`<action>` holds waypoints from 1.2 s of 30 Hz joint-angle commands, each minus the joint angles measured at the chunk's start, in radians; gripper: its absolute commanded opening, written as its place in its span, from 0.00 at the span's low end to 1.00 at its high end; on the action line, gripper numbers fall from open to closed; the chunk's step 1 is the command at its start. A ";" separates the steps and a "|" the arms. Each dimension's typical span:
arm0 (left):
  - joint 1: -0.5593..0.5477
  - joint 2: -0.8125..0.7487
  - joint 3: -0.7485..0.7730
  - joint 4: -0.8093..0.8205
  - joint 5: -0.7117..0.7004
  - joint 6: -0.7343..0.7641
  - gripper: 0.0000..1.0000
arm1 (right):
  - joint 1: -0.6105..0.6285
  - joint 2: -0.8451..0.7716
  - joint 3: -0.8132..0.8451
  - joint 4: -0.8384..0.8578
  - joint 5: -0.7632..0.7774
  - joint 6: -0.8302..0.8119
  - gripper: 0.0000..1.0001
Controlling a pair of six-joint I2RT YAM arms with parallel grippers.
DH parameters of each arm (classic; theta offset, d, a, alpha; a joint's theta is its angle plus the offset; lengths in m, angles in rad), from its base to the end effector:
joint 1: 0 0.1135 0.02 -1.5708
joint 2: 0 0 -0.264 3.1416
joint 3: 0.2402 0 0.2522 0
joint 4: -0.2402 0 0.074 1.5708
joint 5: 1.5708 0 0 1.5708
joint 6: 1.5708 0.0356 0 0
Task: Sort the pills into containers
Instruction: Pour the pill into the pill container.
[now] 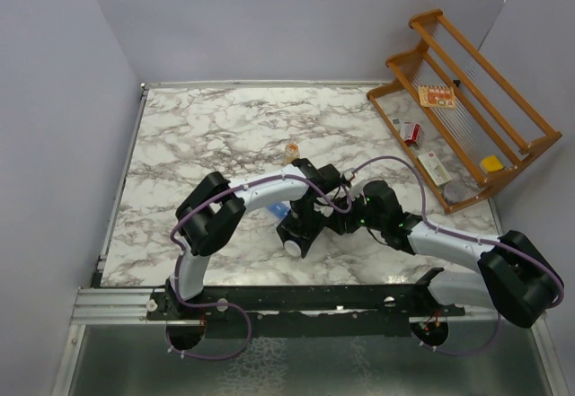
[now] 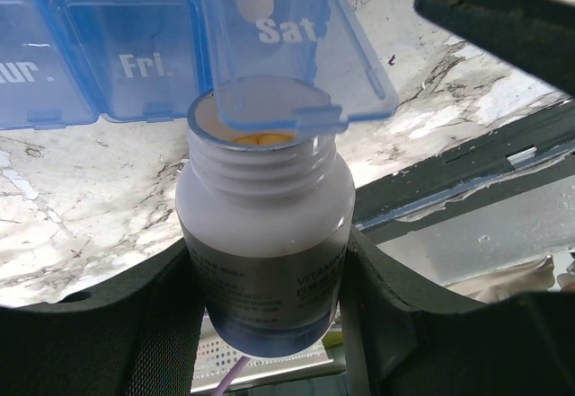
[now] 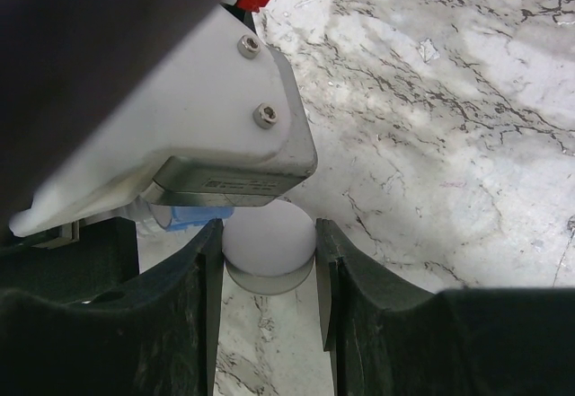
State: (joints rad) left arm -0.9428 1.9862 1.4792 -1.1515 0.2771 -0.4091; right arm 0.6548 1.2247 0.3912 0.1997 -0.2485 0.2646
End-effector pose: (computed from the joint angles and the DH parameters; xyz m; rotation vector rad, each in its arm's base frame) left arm 0.2038 -0.2973 0.1807 -0.7453 -2.7934 0.2351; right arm 0.1747 0.1452 0.1566 -0.5861 2.2191 0.7707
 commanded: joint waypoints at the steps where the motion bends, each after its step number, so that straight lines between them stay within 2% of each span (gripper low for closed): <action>1: -0.005 0.042 0.012 0.028 0.041 -0.006 0.00 | 0.038 -0.023 0.009 0.065 -0.099 -0.102 0.01; 15: -0.015 0.066 0.033 -0.035 0.038 0.007 0.00 | 0.038 -0.031 0.007 0.067 -0.103 -0.102 0.01; 20: -0.015 0.093 0.105 -0.055 0.018 0.021 0.00 | 0.038 -0.036 0.005 0.067 -0.103 -0.102 0.01; 25: -0.014 0.090 0.059 -0.065 0.031 0.028 0.00 | 0.038 -0.039 0.003 0.069 -0.100 -0.101 0.01; 36: -0.013 0.132 0.159 -0.106 0.008 0.048 0.00 | 0.038 -0.044 0.001 0.069 -0.103 -0.100 0.01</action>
State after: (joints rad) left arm -0.9512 2.0705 1.5978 -1.3113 0.2951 -0.3866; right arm 0.6384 1.2186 0.3820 0.1768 -0.2214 0.3054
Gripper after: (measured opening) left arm 0.542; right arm 0.394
